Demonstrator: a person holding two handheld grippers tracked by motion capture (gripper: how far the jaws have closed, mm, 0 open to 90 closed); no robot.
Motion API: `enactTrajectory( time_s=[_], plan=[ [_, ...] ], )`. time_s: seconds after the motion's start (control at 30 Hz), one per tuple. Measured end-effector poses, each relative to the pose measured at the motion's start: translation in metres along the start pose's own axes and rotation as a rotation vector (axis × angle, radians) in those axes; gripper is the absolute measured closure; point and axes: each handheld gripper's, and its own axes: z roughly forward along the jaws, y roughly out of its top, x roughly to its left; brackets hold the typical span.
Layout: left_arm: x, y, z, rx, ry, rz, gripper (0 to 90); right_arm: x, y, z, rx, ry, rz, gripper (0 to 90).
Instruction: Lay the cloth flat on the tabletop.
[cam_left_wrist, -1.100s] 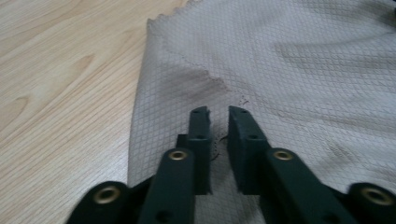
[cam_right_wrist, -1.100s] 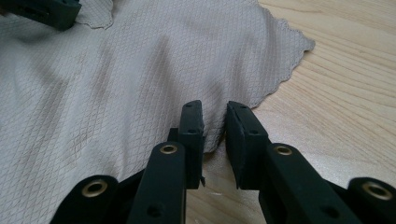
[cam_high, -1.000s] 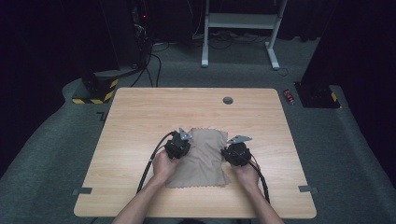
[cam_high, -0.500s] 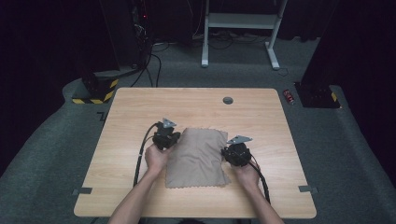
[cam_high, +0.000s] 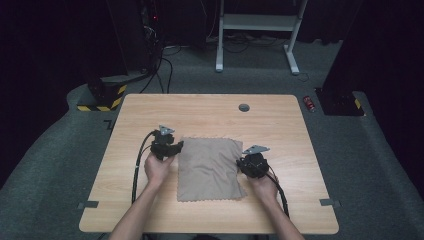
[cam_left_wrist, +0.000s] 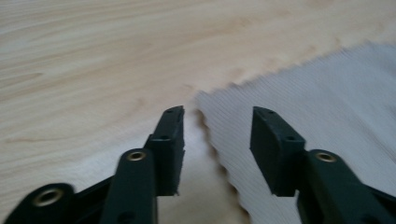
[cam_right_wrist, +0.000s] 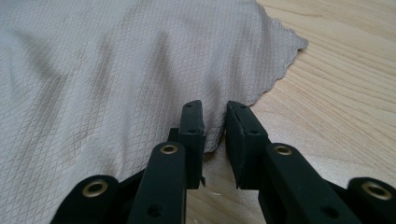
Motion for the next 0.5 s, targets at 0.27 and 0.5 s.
enactTrajectory(
  time_s=[0.27, 0.5],
  plan=[
    [-0.032, -0.045, -0.012, 0.039, -0.051, 0.082, 45.8, 0.002, 0.004, 0.001, 0.022, -0.001, -0.015, 87.8],
    [-0.028, -0.061, -0.014, -0.005, -0.053, 0.074, 42.3, -0.001, 0.012, 0.001, 0.048, -0.037, -0.03, 89.0]
  ],
)
